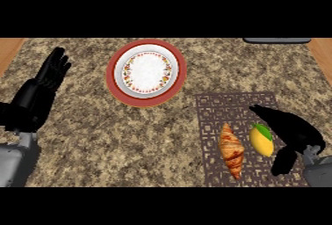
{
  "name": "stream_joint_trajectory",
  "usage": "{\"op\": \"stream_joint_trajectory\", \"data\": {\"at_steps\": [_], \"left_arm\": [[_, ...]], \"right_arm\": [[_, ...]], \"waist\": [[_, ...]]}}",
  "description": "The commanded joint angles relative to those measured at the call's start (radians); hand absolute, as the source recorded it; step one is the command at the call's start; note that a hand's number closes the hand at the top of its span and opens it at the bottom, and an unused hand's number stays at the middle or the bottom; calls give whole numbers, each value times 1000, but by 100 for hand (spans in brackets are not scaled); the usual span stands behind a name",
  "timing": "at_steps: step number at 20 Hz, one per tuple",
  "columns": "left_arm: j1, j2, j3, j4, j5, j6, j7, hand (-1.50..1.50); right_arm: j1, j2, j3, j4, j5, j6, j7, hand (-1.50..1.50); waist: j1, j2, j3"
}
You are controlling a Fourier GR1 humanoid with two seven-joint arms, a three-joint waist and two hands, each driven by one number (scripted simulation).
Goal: Pick the lemon from the placemat and place it in the plate
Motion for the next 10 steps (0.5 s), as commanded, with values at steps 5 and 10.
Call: {"op": "stream_joint_trajectory", "data": {"at_steps": [5,10], "left_arm": [[58,-24,39,-113,-23,-41,59,0],[-14,-71,35,-10,-77,-14,13,0]], "right_arm": [[30,75,-11,113,142,-18,-64,-150],[-24,112,-42,233,170,-96,-195,150]], "waist": [[2,-2,0],[0,0,0]]}}
